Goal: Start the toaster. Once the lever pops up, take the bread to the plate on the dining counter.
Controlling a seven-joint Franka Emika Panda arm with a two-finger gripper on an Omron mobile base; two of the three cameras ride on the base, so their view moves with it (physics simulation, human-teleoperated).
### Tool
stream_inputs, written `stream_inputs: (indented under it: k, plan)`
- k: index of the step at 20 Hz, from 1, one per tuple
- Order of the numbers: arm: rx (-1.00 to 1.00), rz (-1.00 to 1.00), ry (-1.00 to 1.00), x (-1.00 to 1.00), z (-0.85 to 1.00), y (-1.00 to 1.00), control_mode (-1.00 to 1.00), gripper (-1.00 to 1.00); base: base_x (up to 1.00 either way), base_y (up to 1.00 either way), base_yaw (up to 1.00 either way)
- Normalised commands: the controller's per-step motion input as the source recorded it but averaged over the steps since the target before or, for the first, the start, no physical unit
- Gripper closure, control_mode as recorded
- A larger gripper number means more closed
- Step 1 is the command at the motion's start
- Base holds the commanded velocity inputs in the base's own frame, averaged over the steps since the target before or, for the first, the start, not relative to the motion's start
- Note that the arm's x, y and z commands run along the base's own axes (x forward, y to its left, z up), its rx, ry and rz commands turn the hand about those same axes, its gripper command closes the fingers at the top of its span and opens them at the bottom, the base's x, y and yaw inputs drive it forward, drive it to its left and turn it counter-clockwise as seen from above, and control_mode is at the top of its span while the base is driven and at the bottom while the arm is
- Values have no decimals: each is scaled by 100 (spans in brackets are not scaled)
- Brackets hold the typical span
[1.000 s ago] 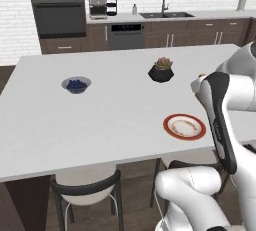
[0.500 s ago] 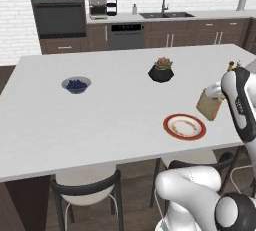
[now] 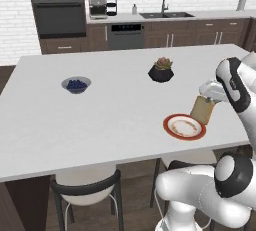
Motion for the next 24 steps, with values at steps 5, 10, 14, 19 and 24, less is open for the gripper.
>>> stream_inputs:
  k: [5, 10, 14, 19, 24]
  plan:
    - [10, 1, 6, 4, -35, 2, -100, 100, 0, 0, 0]
    - [12, 0, 0, 17, -40, 7, -100, 100, 0, 0, 0]
    - [5, 0, -4, 36, -19, 23, -100, 100, 0, 0, 0]
    - [0, 0, -1, 23, -46, 6, -100, 100, 0, 0, 0]
    - [0, 0, -1, 21, -48, 1, -100, 100, 0, 0, 0]
